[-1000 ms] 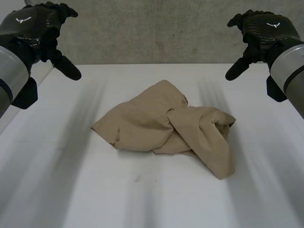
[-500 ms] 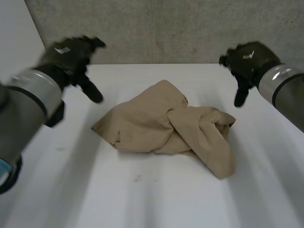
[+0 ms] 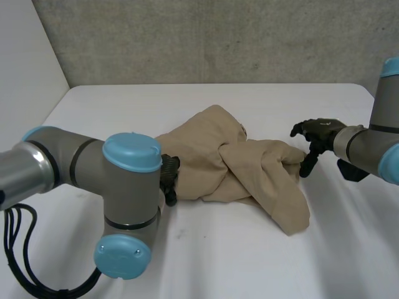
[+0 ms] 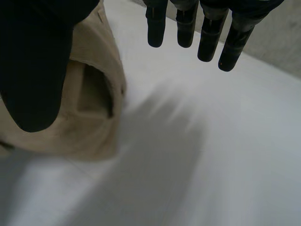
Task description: Fold the shorts.
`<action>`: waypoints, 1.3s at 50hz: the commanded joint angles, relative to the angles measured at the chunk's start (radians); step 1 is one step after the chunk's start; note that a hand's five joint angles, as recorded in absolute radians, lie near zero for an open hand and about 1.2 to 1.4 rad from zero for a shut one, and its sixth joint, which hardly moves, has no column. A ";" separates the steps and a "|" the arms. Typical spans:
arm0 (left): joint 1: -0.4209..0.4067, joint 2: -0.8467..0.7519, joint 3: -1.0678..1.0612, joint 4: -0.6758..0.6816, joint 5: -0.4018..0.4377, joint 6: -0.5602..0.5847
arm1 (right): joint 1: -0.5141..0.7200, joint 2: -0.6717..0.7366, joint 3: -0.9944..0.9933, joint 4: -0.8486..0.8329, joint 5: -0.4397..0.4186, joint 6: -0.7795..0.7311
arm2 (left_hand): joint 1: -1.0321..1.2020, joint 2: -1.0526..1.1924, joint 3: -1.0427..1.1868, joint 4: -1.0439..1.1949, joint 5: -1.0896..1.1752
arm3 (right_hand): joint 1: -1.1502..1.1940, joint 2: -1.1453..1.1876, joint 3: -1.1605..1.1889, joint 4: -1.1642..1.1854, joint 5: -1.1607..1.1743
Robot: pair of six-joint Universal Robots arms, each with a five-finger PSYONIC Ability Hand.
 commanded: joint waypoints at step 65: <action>0.119 0.558 -0.385 -0.175 0.013 -0.239 | 0.502 -0.006 0.069 -0.375 0.323 -0.196 | -0.599 -0.560 -0.557 -0.560 -0.552 | 1.190 1.170 1.179 1.157 1.149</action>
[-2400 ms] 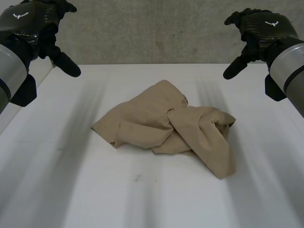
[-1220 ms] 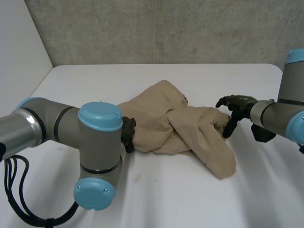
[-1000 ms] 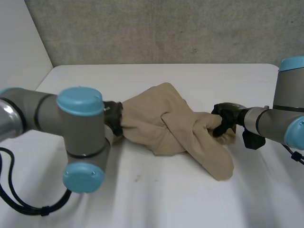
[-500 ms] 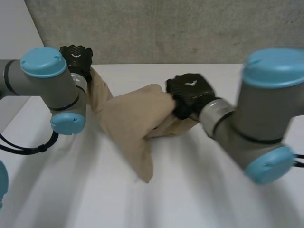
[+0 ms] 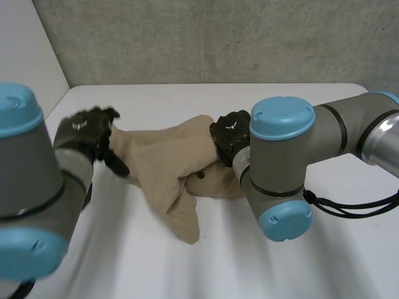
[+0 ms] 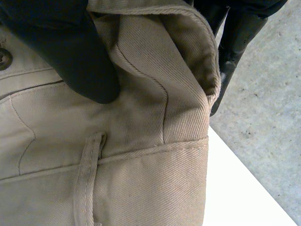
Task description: Fold the shorts.
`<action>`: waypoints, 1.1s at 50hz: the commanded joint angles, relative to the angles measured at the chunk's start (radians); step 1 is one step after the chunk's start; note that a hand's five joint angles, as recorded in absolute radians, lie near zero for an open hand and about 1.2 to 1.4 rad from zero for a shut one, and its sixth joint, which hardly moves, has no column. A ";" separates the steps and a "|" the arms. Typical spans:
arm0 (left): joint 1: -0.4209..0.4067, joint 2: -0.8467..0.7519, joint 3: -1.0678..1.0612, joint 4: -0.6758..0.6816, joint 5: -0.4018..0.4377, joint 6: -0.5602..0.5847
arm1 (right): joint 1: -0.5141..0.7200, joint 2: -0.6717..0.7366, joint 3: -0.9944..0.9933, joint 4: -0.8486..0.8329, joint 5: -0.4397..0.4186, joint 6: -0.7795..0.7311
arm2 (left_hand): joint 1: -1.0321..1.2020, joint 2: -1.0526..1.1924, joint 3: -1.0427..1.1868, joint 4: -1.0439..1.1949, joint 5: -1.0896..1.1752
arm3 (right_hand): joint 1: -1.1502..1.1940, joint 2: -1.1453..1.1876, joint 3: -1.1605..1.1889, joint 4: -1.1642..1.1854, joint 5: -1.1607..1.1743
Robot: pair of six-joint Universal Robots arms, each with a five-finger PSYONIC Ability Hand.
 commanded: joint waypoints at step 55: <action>-0.159 0.141 0.064 0.146 0.058 0.492 | -0.072 -0.445 0.160 0.012 -0.075 -0.382 | 1.121 1.129 1.122 1.129 1.134 | 0.449 0.218 0.222 0.209 0.252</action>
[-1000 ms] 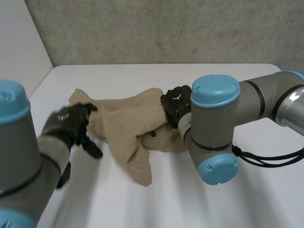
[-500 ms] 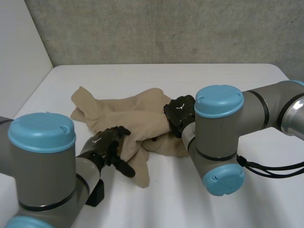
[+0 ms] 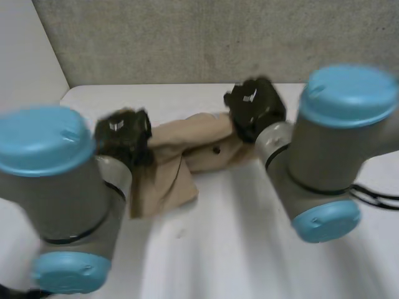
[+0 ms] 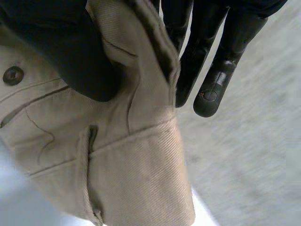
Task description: Fold the shorts.
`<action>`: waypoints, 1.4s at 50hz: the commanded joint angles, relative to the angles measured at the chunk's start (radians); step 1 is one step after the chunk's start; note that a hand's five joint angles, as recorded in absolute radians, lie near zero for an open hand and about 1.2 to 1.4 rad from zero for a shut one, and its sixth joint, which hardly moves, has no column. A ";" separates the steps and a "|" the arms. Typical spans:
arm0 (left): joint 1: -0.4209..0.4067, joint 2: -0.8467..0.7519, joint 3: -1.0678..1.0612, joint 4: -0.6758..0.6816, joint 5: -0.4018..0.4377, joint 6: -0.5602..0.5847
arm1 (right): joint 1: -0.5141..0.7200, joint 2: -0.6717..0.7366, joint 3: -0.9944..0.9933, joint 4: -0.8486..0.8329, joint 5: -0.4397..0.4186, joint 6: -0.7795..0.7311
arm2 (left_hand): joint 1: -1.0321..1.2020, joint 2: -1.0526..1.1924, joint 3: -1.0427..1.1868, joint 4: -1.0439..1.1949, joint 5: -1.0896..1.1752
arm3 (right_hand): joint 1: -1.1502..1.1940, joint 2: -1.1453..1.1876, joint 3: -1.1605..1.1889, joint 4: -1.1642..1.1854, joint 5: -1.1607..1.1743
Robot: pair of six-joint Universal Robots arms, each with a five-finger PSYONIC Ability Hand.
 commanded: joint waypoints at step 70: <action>0.003 -0.099 -0.385 0.388 0.209 0.684 | -0.102 0.071 0.376 -0.161 -0.117 -0.109 | -0.422 -0.481 -0.474 -0.485 -0.449 | 0.449 0.218 0.217 0.204 0.252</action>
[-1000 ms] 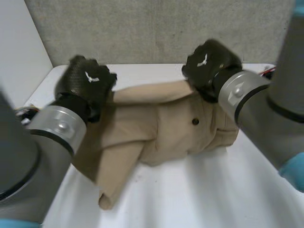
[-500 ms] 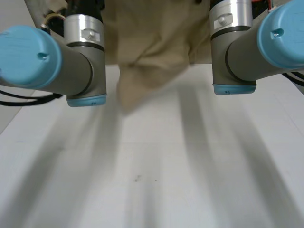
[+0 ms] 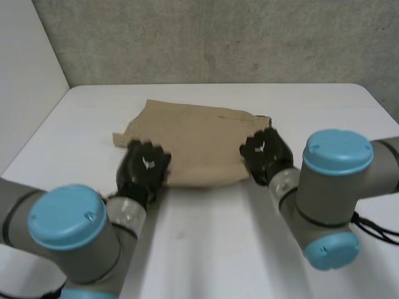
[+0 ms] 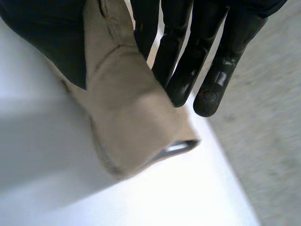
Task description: Fold the shorts.
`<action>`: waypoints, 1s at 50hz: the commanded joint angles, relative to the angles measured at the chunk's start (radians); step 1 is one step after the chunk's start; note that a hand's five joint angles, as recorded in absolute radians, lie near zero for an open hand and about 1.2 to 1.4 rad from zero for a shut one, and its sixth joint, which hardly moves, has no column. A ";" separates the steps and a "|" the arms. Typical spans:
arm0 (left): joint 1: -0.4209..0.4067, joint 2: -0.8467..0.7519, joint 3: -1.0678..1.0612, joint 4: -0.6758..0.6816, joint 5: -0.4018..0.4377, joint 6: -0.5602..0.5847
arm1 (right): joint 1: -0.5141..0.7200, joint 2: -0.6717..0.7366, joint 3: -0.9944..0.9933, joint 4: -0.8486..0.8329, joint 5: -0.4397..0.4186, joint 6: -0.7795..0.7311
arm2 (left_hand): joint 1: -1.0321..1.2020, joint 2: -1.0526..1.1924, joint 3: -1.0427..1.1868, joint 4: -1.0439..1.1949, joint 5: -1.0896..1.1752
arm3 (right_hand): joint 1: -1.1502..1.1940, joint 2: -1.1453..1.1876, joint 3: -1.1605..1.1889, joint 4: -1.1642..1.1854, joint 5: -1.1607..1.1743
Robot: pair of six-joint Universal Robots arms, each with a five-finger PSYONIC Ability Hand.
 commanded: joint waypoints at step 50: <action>0.336 0.111 -0.097 -0.440 0.279 -0.836 | -0.204 -0.172 0.347 -0.019 -0.201 0.308 | -0.359 -0.365 -0.366 -0.369 -0.374 | -0.531 -0.750 -0.754 -0.764 -0.725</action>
